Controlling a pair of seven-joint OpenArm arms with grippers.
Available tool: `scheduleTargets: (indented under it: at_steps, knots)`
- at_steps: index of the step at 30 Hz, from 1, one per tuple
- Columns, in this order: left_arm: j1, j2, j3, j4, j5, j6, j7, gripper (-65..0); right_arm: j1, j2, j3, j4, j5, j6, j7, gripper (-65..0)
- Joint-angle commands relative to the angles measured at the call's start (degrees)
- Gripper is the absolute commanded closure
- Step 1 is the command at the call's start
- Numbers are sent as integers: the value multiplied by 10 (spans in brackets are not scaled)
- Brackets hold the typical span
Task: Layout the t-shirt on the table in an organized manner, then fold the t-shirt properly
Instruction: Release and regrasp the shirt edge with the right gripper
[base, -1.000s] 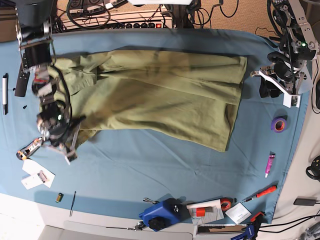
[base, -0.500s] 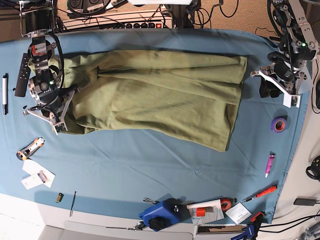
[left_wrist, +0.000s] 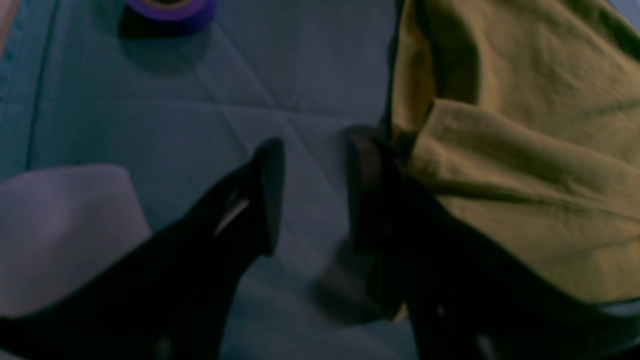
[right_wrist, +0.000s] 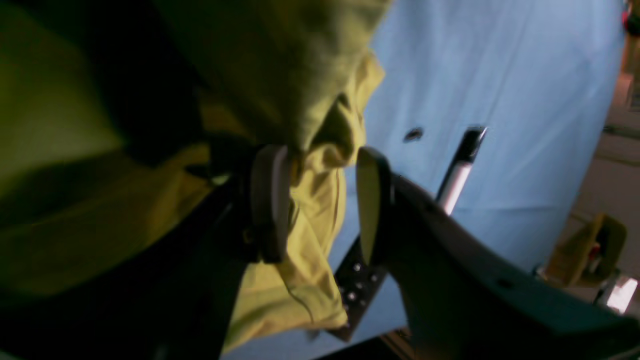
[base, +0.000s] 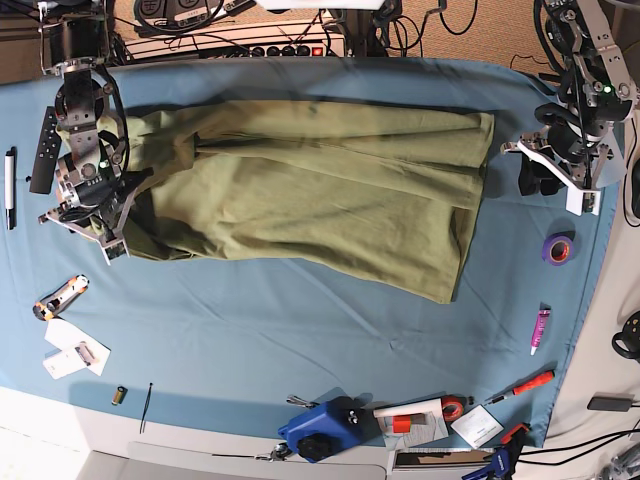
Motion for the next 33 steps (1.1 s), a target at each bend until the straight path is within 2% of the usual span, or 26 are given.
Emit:
scheduleTargets:
  at_steps: [1, 4, 5, 9, 15, 17, 20, 23, 26, 33]
  knots:
    - [-3, -6, -3, 8, -6, -2, -13, -217, 9, 10, 7, 24, -7, -1, 28, -225]
    - [-2, -6, -3, 8, -6, -2, -12, -217, 10, 9, 7, 47, -7, -1, 96, -225]
    - [-3, -6, -3, 8, -6, -2, -12, -217, 12, 9, 6, 46, -6, -1, 102, -225]
    - [-2, -6, -3, 8, -6, -2, -12, -217, 19, 10, 6, 45, -9, 2, 97, -225]
    - [-3, -6, -3, 8, -6, -2, -12, -217, 40, 10, 6, 12, -13, 46, 105, -228]
    - [-3, -6, -3, 8, -6, -2, -12, -217, 54, 10, 6, -22, -13, 64, 116, -267]
    - [-3, -6, -3, 8, -6, -2, -12, -217, 81, 10, 6, -71, -12, 61, 120, -279]
    - [-3, -6, -3, 8, -6, -2, -12, -217, 110, 10, 7, -92, 7, 30, 96, -279]
    - [-3, -6, -3, 8, -6, -2, -13, -217, 126, 10, 12, -93, 68, 31, 91, -279]
    - [-3, -6, -3, 8, -6, -2, -12, -217, 127, 9, 13, -100, 82, 33, 94, -279]
